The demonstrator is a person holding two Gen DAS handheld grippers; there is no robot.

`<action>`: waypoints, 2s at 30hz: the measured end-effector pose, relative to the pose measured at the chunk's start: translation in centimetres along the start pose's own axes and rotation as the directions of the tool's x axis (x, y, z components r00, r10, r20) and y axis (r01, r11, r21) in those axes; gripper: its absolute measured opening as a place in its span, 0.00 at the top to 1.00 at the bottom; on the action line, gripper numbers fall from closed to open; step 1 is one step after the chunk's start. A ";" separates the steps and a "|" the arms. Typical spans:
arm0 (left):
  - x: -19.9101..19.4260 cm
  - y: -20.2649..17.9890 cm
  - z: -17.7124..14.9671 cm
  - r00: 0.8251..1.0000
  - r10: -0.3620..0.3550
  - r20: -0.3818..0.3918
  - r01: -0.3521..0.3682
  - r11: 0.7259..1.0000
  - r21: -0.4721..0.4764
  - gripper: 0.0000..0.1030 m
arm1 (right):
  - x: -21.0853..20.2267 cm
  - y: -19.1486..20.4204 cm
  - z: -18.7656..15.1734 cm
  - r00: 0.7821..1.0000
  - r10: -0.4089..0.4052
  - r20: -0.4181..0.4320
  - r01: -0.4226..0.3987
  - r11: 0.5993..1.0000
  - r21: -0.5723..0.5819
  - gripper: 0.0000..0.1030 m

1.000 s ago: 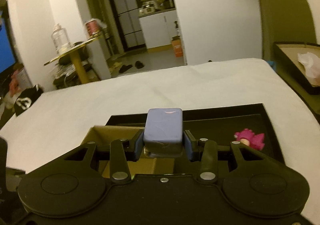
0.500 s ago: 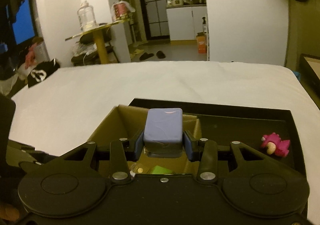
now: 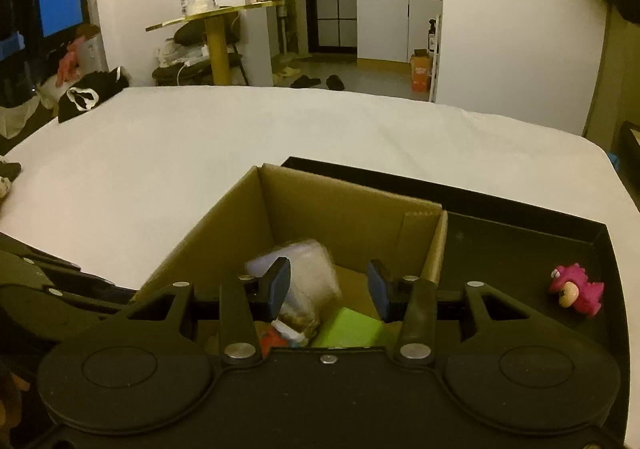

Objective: Organize rigid objects
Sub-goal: 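Carry the lavender cube with the right gripper into the box and release, then reach the right gripper to the pink plush figure and grasp it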

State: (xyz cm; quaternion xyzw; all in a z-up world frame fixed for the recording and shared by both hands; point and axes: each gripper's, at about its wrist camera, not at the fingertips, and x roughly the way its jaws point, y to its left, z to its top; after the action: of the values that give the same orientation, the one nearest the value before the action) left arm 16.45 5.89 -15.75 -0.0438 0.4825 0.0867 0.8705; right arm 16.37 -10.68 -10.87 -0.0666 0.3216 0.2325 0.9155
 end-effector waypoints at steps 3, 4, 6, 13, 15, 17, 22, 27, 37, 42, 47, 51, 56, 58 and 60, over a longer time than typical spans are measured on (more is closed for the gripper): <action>0.0 0.1 0.1 1.000 -0.010 0.004 0.010 1.000 -0.003 0.91 | -0.6 -0.2 -0.1 1.000 -0.009 -0.009 0.009 1.000 0.013 0.57; 0.1 0.1 0.1 1.000 -0.011 0.003 0.011 1.000 -0.002 0.91 | -0.9 -0.3 -0.1 1.000 -0.011 -0.009 0.011 1.000 0.017 0.57; 0.0 0.1 0.0 1.000 -0.010 0.005 0.010 1.000 -0.003 0.91 | -1.6 -0.6 -0.1 1.000 -0.014 -0.002 0.014 1.000 0.026 0.55; -0.2 0.1 0.4 1.000 0.006 -0.013 -0.006 1.000 -0.016 0.90 | -3.8 -1.7 0.6 0.999 -0.024 0.041 0.022 0.999 0.048 0.26; -0.3 -0.1 0.4 1.000 0.013 -0.014 -0.013 1.000 -0.014 0.89 | -4.2 -2.2 0.7 0.999 -0.023 0.038 0.021 0.999 0.050 0.24; -0.2 -0.1 0.4 0.999 0.026 -0.022 -0.027 1.000 -0.014 0.87 | -4.2 -2.7 0.7 1.000 -0.018 0.022 0.017 0.998 0.053 0.23; -0.3 -0.3 0.4 0.998 0.043 -0.045 -0.043 0.999 -0.011 0.84 | -4.3 -3.7 0.4 0.999 -0.035 -0.003 0.035 0.998 0.050 0.21; -0.6 -0.5 0.5 0.996 0.080 -0.040 -0.080 0.997 0.008 0.76 | -4.2 -5.0 0.7 0.998 -0.056 -0.006 0.056 0.995 0.084 0.21; -1.3 -1.2 1.8 0.991 0.137 -0.004 -0.137 0.990 0.021 0.50 | -3.6 -8.7 1.4 0.992 -0.126 -0.005 0.125 0.984 0.130 0.16; -1.3 -1.7 2.5 0.987 0.163 0.011 -0.163 0.986 0.029 0.47 | -2.2 -11.2 0.6 0.982 -0.187 -0.036 0.191 0.951 0.244 0.16; -1.2 -2.1 2.9 0.984 0.175 0.016 -0.175 0.984 0.030 0.45 | -0.4 -12.8 -0.1 0.972 -0.224 -0.070 0.234 0.926 0.296 0.16; -0.8 -2.5 3.2 0.983 0.184 0.021 -0.185 0.982 0.038 0.45 | 0.9 -14.1 -0.4 0.963 -0.252 -0.096 0.269 0.904 0.333 0.16; -0.1 -2.7 3.4 0.980 0.200 0.018 -0.200 0.979 0.038 0.44 | 2.4 -16.4 -1.5 0.956 -0.260 -0.138 0.294 0.852 0.433 0.16; 0.3 -2.8 3.5 0.978 0.208 0.011 -0.209 0.977 0.035 0.44 | 3.2 -17.0 -1.8 0.951 -0.267 -0.154 0.308 0.834 0.458 0.16; 0.6 -2.9 3.6 0.976 0.219 0.006 -0.219 0.975 0.036 0.44 | 3.9 -17.3 -2.0 0.945 -0.283 -0.162 0.326 0.825 0.461 0.16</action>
State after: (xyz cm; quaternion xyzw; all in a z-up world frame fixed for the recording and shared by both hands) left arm 20.32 3.69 -14.42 0.0253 0.4851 0.1733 0.8568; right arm 25.99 -24.98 -15.34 0.1028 0.3936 -0.0072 0.9135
